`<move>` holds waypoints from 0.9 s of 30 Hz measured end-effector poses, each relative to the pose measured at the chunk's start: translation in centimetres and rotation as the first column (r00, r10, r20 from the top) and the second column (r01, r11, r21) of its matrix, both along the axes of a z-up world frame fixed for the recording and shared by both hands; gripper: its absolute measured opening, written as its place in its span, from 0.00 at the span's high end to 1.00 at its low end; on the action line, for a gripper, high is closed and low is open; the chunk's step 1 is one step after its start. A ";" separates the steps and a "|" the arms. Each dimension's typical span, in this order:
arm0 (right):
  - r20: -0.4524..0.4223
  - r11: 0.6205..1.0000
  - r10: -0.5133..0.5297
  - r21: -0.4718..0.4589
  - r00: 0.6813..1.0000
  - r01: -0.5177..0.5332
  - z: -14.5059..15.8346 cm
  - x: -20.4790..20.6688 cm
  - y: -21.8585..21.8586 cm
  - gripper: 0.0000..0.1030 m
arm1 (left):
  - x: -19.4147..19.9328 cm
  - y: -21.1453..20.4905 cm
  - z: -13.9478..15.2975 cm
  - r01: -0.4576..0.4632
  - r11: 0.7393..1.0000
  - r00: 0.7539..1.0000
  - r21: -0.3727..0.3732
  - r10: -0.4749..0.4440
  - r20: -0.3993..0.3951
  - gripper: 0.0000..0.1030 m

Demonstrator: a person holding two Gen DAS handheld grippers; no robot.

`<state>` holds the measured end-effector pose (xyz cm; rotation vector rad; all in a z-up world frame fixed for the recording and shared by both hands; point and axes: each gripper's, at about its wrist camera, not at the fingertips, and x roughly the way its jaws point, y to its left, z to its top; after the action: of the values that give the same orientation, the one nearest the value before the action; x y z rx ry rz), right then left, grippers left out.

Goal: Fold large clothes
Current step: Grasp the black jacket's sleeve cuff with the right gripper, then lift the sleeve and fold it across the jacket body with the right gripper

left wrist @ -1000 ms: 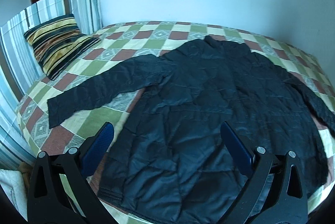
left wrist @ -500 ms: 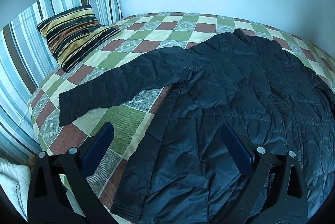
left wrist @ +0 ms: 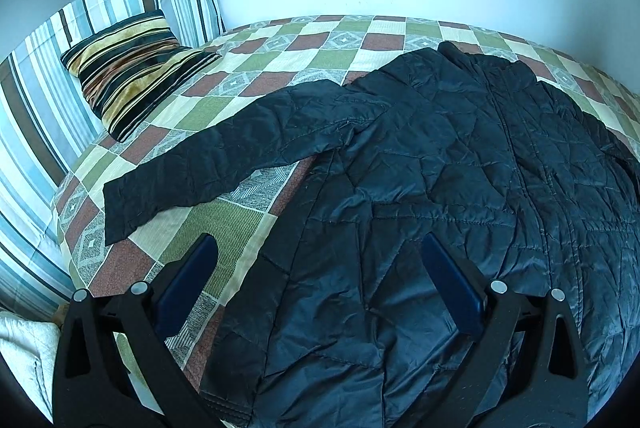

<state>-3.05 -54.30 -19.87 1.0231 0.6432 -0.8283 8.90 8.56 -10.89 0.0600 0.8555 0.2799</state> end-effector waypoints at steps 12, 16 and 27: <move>0.062 0.991 0.013 -0.132 0.998 -0.005 2.0 0.2 0.8 0.89 | 0.3 1.8 -2.0 -0.050 0.999 0.998 0.011 0.051 -0.048 0.02; 0.053 0.954 0.099 -0.290 0.994 -0.079 6.6 2.1 3.6 0.91 | 0.2 3.0 -2.4 -0.074 0.997 0.996 0.000 0.074 -0.058 0.02; -0.039 0.726 0.489 -0.535 0.871 -0.432 15.2 15.3 17.7 0.92 | 0.3 4.9 -3.5 -0.088 0.996 0.994 -0.011 0.087 -0.064 0.02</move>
<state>12.21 -36.61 -4.63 0.3617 0.5034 -0.4554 9.24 13.45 -14.36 0.0188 0.9248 0.3562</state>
